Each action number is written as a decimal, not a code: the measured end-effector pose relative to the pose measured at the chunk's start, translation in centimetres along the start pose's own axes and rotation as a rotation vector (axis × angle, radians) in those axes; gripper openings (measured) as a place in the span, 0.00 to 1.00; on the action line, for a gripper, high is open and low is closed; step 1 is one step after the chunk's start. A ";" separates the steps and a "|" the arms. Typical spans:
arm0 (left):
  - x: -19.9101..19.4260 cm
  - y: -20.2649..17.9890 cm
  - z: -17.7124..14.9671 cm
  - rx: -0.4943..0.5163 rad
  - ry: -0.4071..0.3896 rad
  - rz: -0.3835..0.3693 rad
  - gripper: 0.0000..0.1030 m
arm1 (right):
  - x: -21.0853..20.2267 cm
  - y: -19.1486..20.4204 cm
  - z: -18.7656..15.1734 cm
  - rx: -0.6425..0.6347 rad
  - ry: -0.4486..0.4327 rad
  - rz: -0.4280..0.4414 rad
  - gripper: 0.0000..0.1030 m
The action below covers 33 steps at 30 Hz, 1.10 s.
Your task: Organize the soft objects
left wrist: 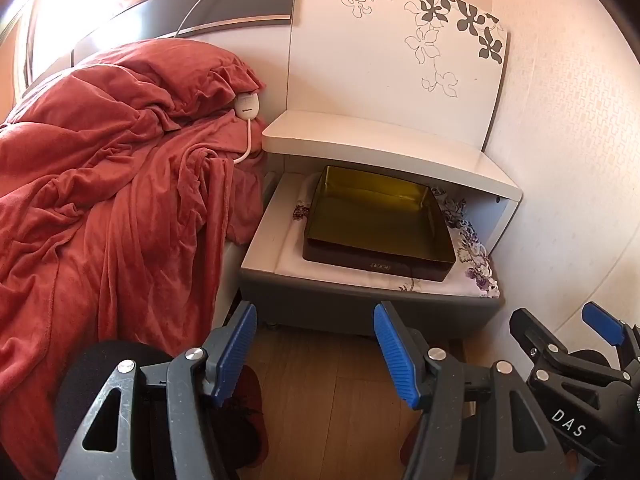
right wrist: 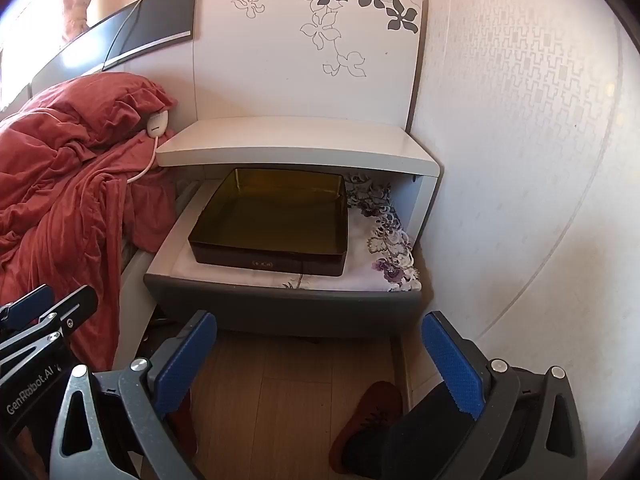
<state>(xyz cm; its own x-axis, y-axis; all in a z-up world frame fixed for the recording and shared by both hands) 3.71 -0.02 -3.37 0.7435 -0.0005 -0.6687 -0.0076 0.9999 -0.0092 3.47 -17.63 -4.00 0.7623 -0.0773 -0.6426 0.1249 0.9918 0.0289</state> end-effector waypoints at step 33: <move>0.5 0.3 -0.8 0.000 0.002 -0.001 0.60 | 0.1 0.0 0.1 -0.004 -0.003 0.001 1.00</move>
<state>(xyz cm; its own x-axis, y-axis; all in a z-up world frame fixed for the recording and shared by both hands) 3.60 0.25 -4.30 0.7421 -0.0014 -0.6703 -0.0072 0.9999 -0.0101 3.59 -17.66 -3.95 0.7641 -0.0765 -0.6406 0.1216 0.9922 0.0265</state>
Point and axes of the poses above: each gripper's, at about its wrist camera, not at the fingertips, and x roughly the way its jaws point, y to its left, z to its top, the point moved 5 cm from there along x, roughly the way its jaws point, and after that the axes turned 6 degrees about x, right-handed, at the moved point
